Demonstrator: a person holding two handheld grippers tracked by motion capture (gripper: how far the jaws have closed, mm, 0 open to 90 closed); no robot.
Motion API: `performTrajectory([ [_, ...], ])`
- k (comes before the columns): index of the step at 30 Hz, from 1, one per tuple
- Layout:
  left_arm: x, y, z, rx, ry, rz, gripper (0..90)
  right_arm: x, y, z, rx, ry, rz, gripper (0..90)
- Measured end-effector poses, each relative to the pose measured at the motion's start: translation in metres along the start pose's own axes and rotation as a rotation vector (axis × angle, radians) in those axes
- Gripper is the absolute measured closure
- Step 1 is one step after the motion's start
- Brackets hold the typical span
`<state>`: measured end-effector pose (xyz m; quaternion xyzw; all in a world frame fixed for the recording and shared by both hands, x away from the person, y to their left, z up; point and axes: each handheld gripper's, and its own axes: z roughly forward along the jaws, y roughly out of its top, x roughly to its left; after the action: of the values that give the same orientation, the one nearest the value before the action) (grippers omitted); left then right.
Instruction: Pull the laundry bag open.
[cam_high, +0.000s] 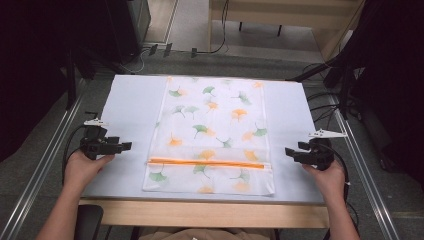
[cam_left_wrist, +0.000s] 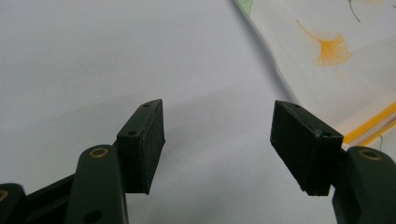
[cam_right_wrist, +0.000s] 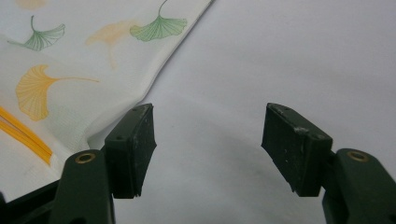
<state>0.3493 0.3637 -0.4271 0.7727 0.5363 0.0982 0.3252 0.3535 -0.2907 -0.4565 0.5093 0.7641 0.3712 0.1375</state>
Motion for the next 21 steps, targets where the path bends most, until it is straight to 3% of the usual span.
performTrajectory([
  [21,-0.0016,-0.0003,0.0034,0.024,0.013,-0.005,34.5,0.0014,-0.0011,0.0029,0.009,-0.007,-0.024,34.4],
])
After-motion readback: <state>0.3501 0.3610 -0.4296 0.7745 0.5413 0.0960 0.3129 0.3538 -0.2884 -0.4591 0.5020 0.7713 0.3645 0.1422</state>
